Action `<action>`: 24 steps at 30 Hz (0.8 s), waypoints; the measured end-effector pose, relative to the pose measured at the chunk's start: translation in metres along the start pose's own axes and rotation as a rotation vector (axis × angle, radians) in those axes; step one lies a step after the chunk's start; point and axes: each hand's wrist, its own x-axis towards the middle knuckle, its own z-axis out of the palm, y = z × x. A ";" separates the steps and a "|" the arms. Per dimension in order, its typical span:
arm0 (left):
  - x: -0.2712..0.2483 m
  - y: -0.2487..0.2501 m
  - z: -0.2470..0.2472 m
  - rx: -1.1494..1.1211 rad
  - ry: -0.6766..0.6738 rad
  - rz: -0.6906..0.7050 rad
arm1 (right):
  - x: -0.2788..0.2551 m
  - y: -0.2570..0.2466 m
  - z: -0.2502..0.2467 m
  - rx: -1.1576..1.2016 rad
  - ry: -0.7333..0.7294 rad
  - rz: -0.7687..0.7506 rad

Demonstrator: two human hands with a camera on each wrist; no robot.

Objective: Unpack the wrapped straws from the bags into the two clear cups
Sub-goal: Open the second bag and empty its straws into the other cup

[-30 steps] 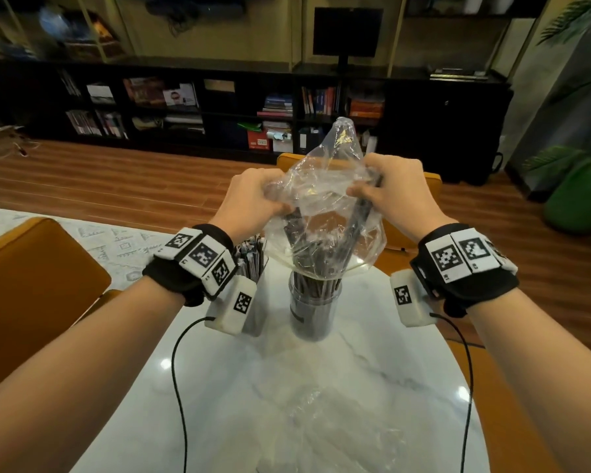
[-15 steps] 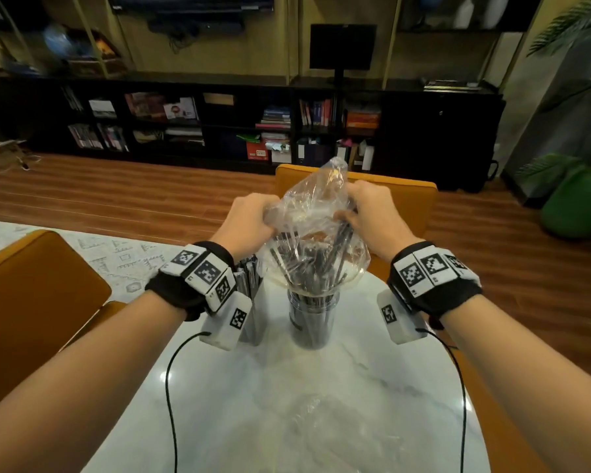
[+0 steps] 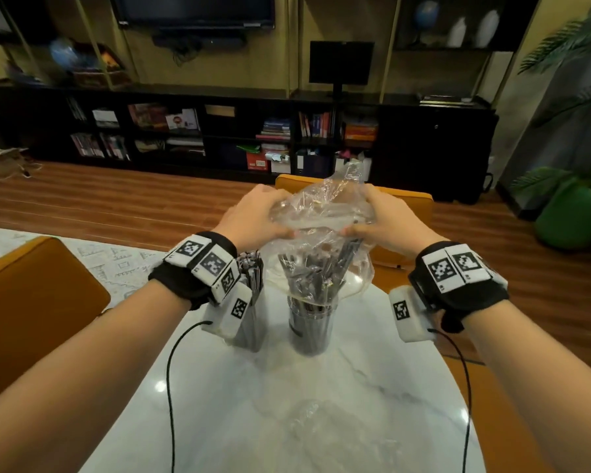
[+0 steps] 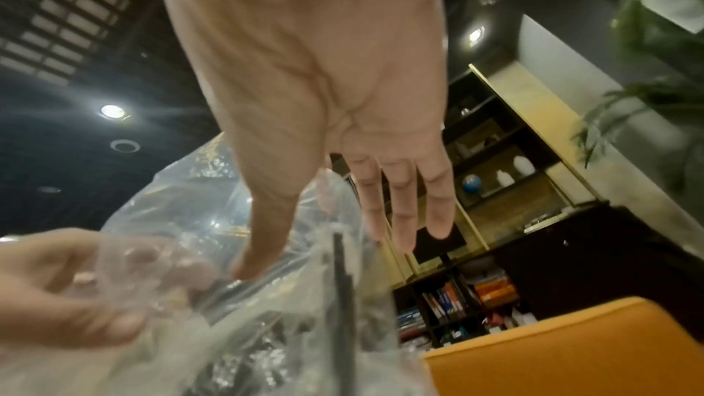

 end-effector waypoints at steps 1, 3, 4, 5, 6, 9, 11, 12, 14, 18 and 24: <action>0.001 0.000 -0.001 -0.003 0.067 -0.016 | -0.003 -0.001 -0.003 0.013 -0.005 0.002; 0.004 0.001 -0.004 -0.094 0.165 -0.056 | -0.009 -0.003 -0.008 0.049 0.008 0.007; 0.004 0.001 -0.005 -0.136 0.174 -0.058 | -0.013 -0.005 -0.011 0.074 0.019 0.006; 0.003 0.002 -0.006 -0.160 0.173 -0.048 | -0.017 -0.007 -0.015 0.101 0.024 0.005; 0.002 0.003 -0.006 -0.174 0.174 -0.036 | -0.021 -0.008 -0.018 0.119 0.028 -0.003; -0.003 0.002 -0.006 -0.233 0.177 -0.035 | -0.031 -0.013 -0.020 0.085 0.056 -0.015; -0.007 0.001 -0.002 -0.263 0.144 -0.049 | -0.034 -0.013 -0.016 0.029 0.081 -0.027; -0.009 0.000 0.000 -0.254 0.119 -0.056 | -0.035 -0.012 -0.014 0.007 0.087 -0.027; -0.014 -0.004 0.001 -0.218 0.108 -0.072 | -0.037 -0.010 -0.008 0.040 0.120 -0.025; -0.016 -0.006 -0.006 -0.348 0.156 -0.041 | -0.036 -0.013 -0.005 0.095 0.264 -0.063; -0.018 -0.001 -0.008 -0.273 0.168 -0.034 | -0.034 -0.025 0.002 0.073 0.406 -0.004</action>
